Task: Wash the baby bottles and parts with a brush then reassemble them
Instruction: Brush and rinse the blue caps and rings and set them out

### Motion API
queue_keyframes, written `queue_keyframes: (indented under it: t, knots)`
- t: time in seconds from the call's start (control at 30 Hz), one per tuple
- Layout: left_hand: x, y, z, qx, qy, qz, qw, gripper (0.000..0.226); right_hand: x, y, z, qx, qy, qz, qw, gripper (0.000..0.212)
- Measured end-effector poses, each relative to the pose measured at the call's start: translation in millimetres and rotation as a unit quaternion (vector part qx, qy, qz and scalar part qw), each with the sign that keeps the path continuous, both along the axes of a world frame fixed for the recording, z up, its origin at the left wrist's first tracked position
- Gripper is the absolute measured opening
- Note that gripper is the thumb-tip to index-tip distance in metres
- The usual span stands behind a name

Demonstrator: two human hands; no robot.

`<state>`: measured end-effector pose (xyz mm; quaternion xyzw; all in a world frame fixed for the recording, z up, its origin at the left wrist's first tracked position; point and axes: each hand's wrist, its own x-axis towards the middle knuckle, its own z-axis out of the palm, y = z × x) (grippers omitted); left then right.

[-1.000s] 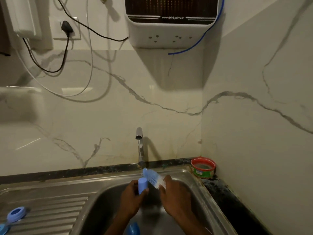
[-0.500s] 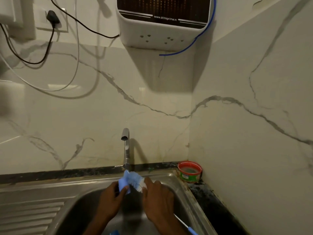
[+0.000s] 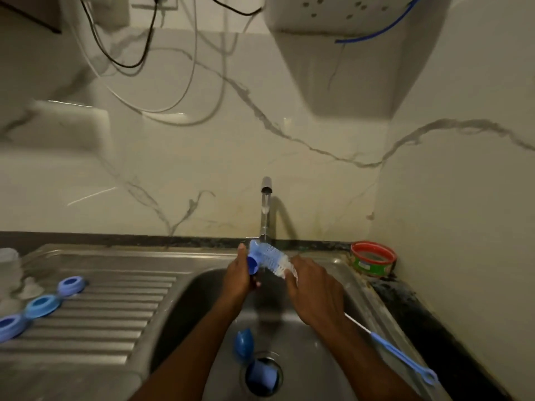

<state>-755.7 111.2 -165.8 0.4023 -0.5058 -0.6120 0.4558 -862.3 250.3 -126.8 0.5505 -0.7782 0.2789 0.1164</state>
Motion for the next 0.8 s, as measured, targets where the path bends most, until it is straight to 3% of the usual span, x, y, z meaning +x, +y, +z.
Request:
queue_keyframes:
  t: [0.13,0.27,0.4,0.6,0.8]
  knots:
    - [-1,5,-3,-0.033,-0.057,-0.096,0.993,0.081,0,-13,1,0.018,-0.027,-0.033,0.999,0.032]
    - [-9,11,-4,-0.032,-0.001,-0.107,0.994,0.060,-4,-15,0,0.015,-0.030,-0.051,0.998,0.031]
    - [-6,8,-6,-0.072,-0.016,-0.085,0.994,0.074,1,-7,-4,-0.005,-0.022,0.011,1.000,0.032]
    - [-7,12,-9,-0.086,-0.015,-0.170,0.982,0.068,-12,-14,-1,-0.003,-0.035,-0.062,0.997,0.034]
    - [-1,7,-4,-0.105,0.005,-0.124,0.987,0.063,-3,-7,-3,-0.011,-0.024,0.010,1.000,0.033]
